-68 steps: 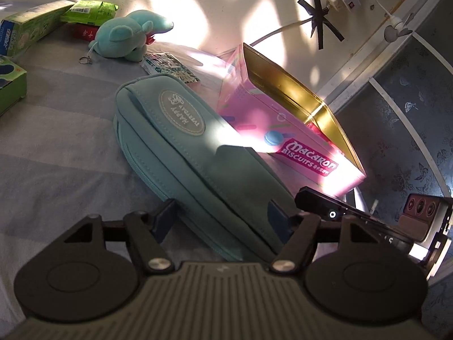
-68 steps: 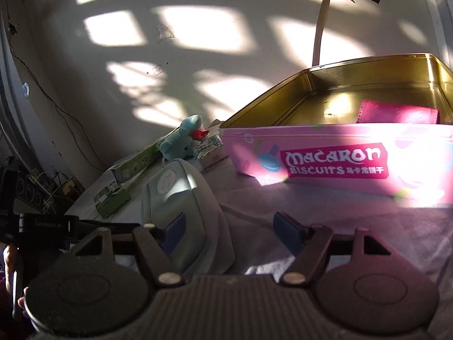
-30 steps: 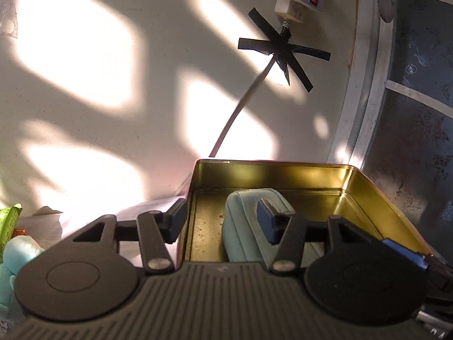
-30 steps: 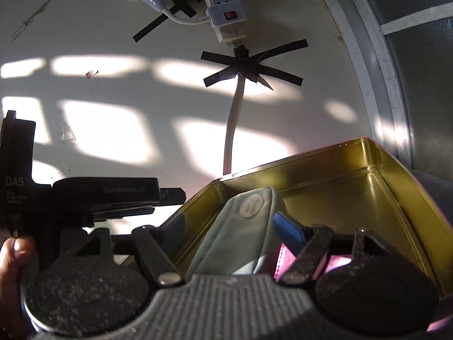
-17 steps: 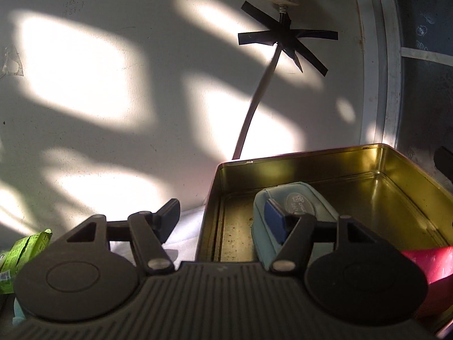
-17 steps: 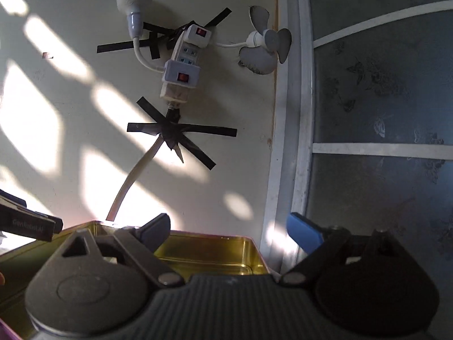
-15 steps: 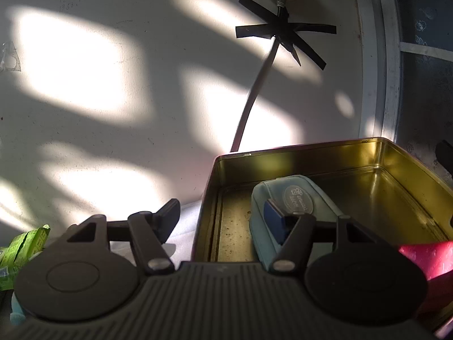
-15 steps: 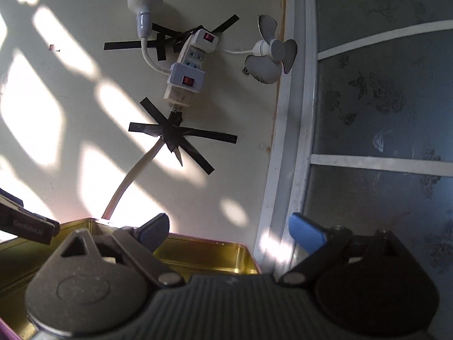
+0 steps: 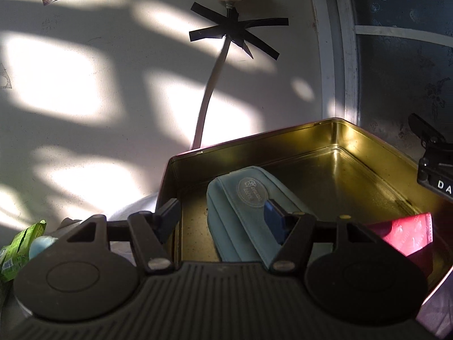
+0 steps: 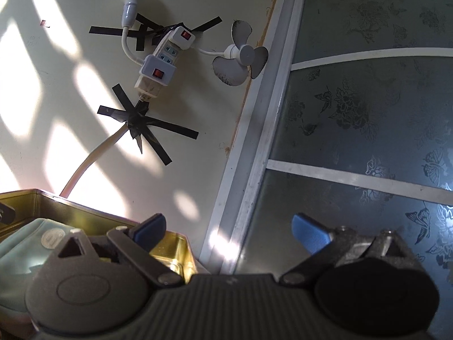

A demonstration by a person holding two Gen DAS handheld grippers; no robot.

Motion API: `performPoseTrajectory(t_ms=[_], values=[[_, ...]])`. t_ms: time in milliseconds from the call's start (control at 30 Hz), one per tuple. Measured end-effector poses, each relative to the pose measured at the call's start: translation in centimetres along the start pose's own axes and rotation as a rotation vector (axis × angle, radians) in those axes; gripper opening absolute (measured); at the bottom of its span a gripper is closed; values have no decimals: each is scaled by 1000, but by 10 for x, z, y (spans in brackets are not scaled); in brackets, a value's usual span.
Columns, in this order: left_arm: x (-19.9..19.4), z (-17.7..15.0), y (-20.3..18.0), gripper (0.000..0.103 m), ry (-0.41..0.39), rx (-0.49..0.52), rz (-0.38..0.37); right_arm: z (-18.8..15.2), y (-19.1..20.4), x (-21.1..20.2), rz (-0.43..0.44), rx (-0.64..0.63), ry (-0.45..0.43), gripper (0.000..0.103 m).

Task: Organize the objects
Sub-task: 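Carry the pencil case over the pink tin and release it inside, then grasp the green toothpaste box with the right gripper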

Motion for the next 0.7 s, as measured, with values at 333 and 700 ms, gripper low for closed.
performPoseTrajectory(t_ms=[333, 700], values=[[-44, -7, -8, 68, -54, -73, -20, 8, -30, -44, 11, 43, -41, 103], [-143, -86, 88, 72, -71, -247, 68, 60, 5, -130, 562, 269, -61, 103]])
Point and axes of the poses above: each gripper's, at about its wrist camera, not at the fingertips, and x roughly the way its jaws point, y to its left, z to its top, the point moved 1 cm from there along x, roughly the way its jaws point, and after that the axes turned 3 degrees about -z, right-handed, at the moved point
